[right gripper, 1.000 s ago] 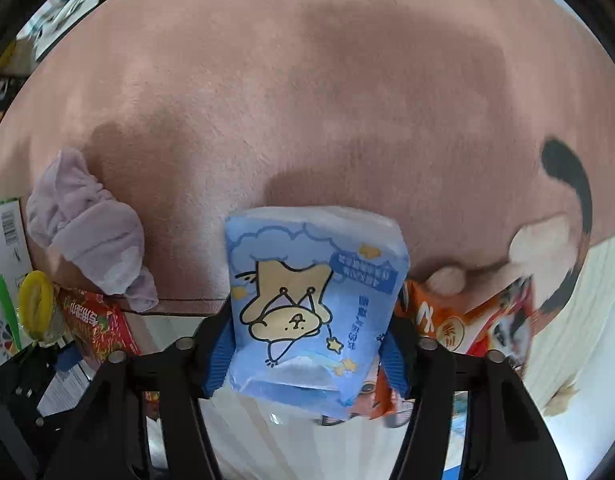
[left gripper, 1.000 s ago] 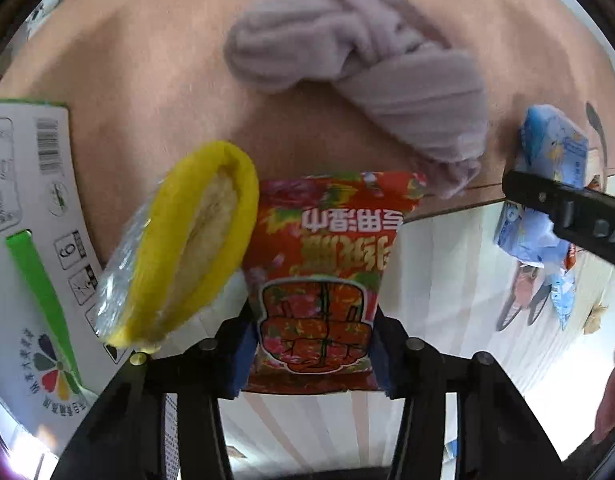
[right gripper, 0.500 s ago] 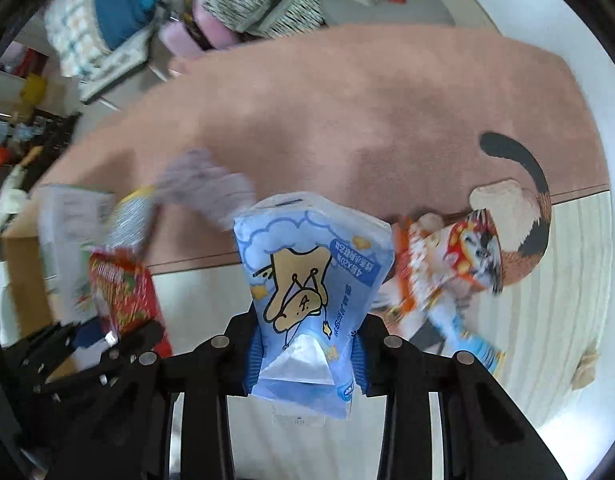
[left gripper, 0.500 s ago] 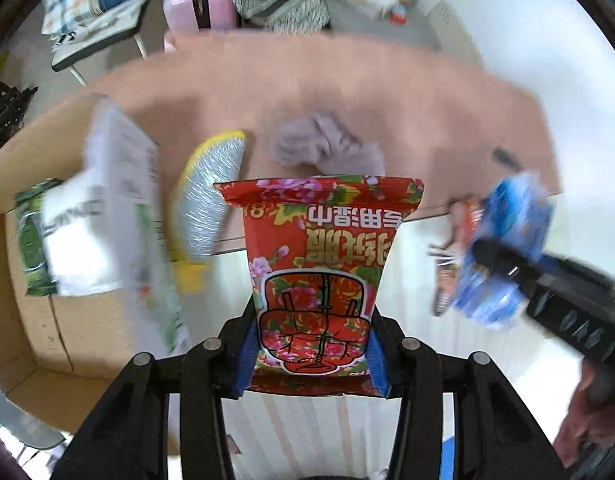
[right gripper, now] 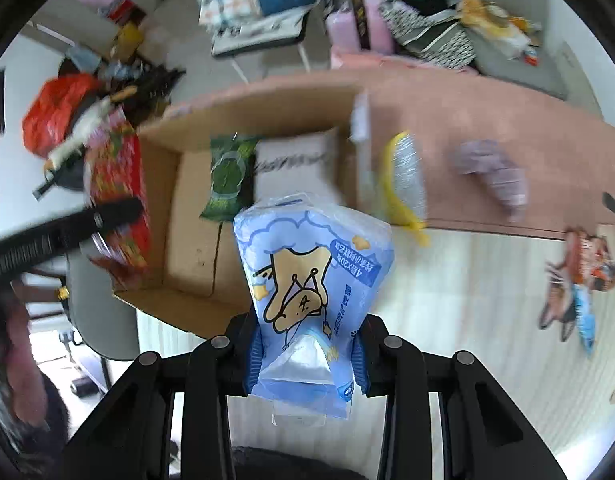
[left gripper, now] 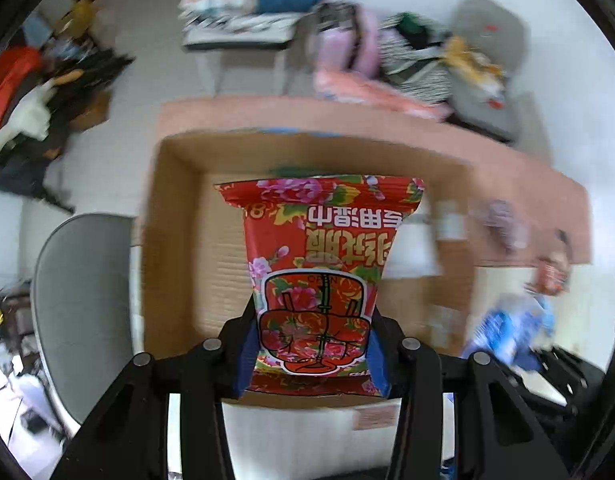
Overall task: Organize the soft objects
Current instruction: 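Lower both held packs into the box and open both tools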
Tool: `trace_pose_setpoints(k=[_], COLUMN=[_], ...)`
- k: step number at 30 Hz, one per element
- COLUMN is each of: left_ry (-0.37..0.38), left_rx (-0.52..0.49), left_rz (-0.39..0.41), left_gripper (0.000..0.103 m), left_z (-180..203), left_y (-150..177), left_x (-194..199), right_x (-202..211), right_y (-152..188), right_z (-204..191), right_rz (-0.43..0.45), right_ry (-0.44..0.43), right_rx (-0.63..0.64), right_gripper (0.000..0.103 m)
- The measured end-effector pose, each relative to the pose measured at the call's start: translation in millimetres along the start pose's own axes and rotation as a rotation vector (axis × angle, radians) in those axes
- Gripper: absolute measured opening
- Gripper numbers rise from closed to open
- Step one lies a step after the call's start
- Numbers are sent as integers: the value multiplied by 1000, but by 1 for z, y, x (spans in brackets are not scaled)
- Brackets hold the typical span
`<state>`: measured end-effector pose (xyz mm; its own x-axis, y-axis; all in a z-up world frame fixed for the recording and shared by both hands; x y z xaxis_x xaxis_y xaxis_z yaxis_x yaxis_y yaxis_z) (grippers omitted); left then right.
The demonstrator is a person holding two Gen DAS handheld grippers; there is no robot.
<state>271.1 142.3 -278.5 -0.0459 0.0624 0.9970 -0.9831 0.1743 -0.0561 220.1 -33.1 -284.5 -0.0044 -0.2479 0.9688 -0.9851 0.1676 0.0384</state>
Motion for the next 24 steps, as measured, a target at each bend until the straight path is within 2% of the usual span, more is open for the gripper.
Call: trace_pose_setpoints(k=[4, 7, 9, 14, 18, 21, 23, 24], left_ry=[-5, 43, 48, 52, 55, 60, 63, 46], left_rx=[46, 66, 66, 35, 21, 38, 41, 32], left_rz=[-92, -143, -165, -201, -214, -211, -193, -181], left_gripper=[42, 42, 42, 43, 44, 46, 57, 61], left_z=[-45, -54, -58, -61, -62, -68, -71, -73], left_y=[-4, -9, -16, -31, -38, -39, -39, -38], left_x=[-52, -81, -97, -121, -121, -113, -104, -98], right_x=[-54, -84, -98, -122, -133, -135, -128, -125], right_y=[3, 2, 1, 1, -1, -4, -6, -7], right_z=[-13, -17, -19, -23, -19, -18, -21, -22], right_rz=[-69, -90, -113, -141, -161, -163, -161, -157], right_ry=[56, 107, 130, 187, 224, 251, 221, 205], right_rx=[-14, -6, -6, -4, -18, -32, -46, -51], right_gripper=[38, 37, 38, 38, 40, 59, 80, 83])
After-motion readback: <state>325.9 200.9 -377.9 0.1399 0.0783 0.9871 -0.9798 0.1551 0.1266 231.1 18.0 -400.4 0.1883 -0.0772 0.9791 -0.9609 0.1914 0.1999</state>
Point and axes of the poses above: each gripper's, at about its wrist camera, not at the fingertips, and x roughly against the way its jaws point, z to its right, y to its underside, the point moved 7 cm from there along -x, roughly the way its jaws point, and after that the axes turned 15 degrees about -x, right-handed, at the moved point
